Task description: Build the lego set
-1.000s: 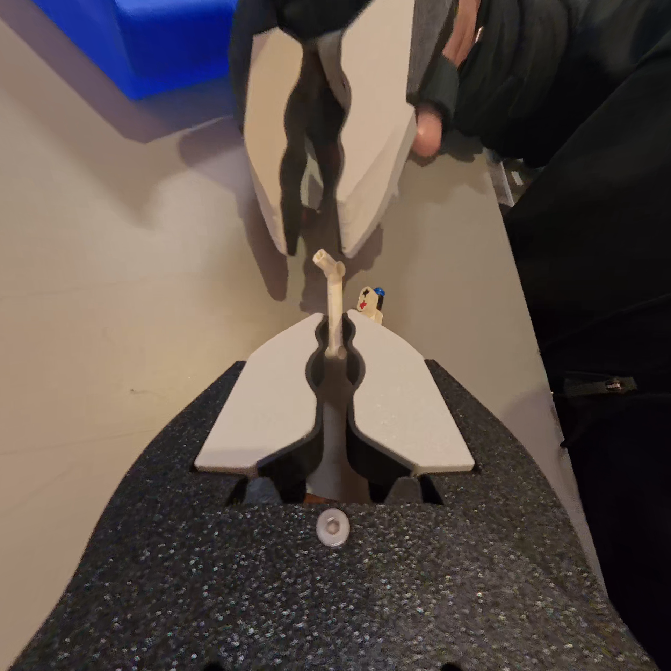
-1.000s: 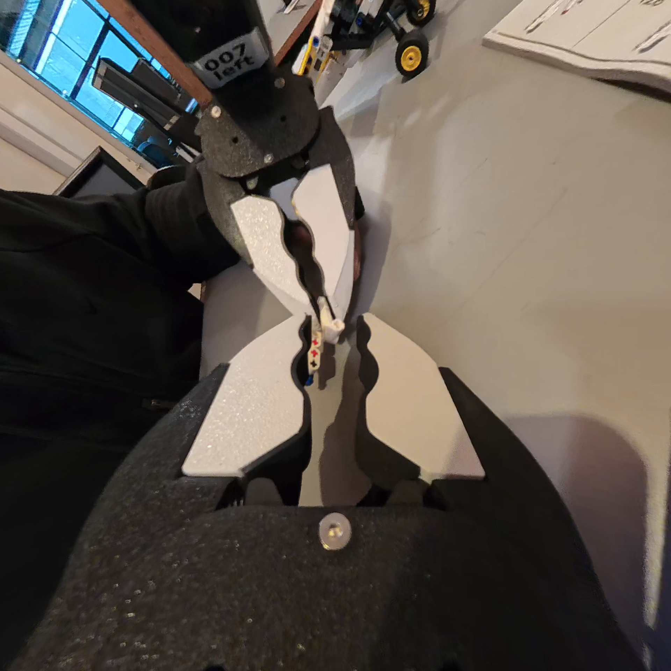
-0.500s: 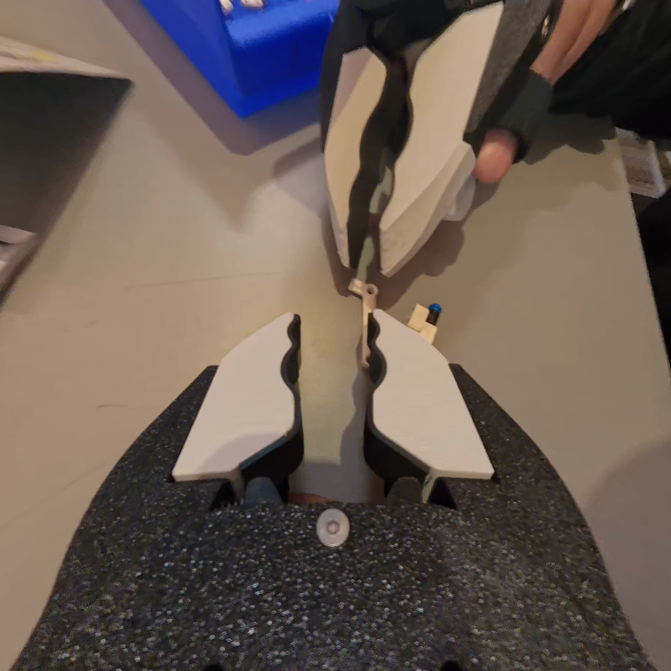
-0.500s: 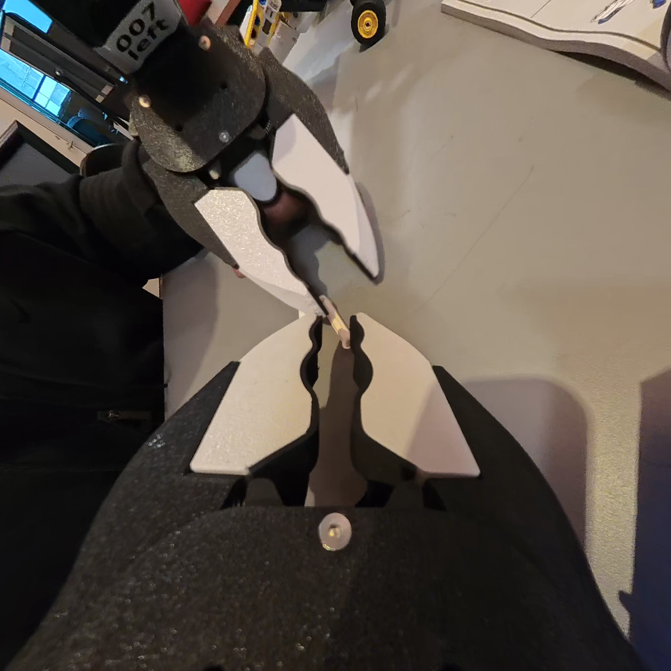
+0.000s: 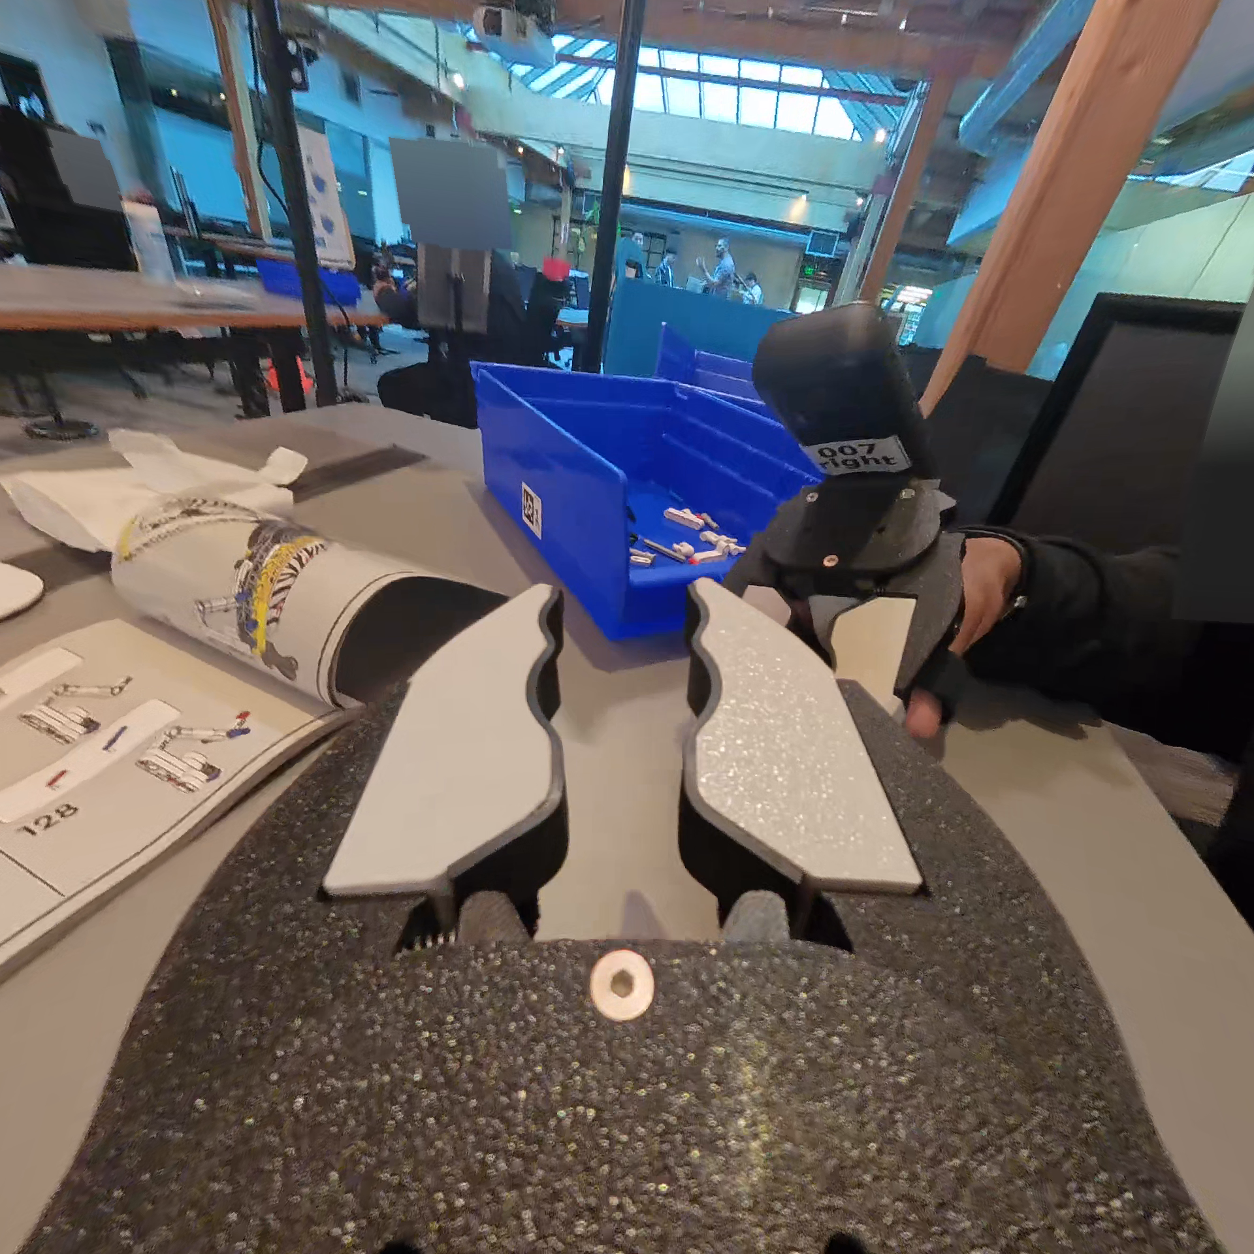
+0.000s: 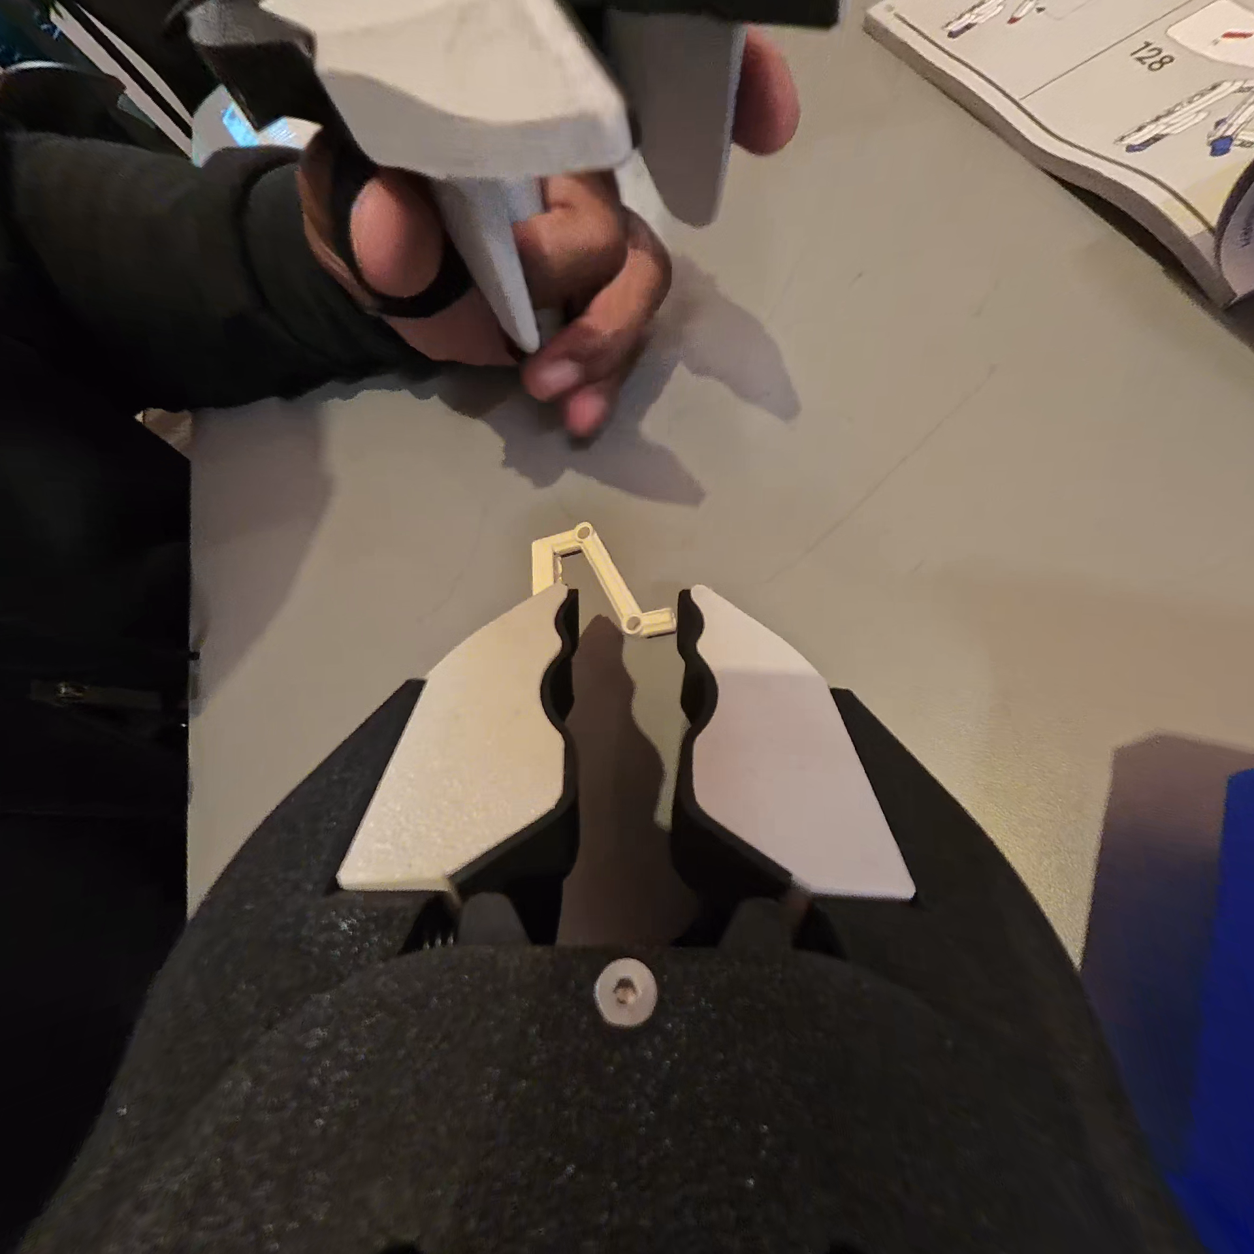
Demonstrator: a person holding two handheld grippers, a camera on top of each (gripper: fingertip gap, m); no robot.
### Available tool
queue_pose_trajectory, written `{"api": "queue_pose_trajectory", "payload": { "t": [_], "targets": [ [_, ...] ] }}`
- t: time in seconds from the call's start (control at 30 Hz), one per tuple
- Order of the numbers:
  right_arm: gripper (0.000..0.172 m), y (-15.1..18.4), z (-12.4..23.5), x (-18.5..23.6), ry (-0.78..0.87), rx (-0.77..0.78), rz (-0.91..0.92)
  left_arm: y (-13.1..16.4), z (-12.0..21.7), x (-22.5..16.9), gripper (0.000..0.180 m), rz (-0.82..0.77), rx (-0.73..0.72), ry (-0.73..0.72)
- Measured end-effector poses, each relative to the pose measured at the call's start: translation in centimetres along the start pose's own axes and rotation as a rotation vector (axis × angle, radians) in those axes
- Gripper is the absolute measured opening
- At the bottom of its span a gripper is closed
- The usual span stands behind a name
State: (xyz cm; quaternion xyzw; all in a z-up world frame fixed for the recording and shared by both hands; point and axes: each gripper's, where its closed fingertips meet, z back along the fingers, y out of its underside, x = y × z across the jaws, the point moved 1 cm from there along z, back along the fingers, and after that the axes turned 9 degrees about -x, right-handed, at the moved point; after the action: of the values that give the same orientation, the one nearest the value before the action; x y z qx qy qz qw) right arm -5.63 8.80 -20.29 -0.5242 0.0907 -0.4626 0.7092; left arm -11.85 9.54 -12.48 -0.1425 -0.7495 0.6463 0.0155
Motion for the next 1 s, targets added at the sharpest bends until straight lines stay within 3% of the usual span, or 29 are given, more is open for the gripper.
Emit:
{"api": "queue_pose_trajectory", "payload": {
  "t": [0.2,0.4,0.8,1.0],
  "targets": [
    [0.035,0.1,0.0,0.1,0.015,0.021,0.126,0.2,0.2,0.6,0.048,-0.06,0.05,-0.09],
    [0.049,1.0,0.1,-0.2,0.05,0.088,0.275,-0.3,1.1,0.7,0.028,-0.101,0.016,-0.08],
    [0.063,2.0,0.8,-1.1,0.199,0.158,0.465,0.9,3.2,-0.4,0.036,-0.032,0.106,-0.063],
    [0.064,1.9,-0.2,-0.2,0.253,0.163,0.478,0.1,3.2,-0.9,0.037,-0.027,0.052,-0.066]
  ]
}}
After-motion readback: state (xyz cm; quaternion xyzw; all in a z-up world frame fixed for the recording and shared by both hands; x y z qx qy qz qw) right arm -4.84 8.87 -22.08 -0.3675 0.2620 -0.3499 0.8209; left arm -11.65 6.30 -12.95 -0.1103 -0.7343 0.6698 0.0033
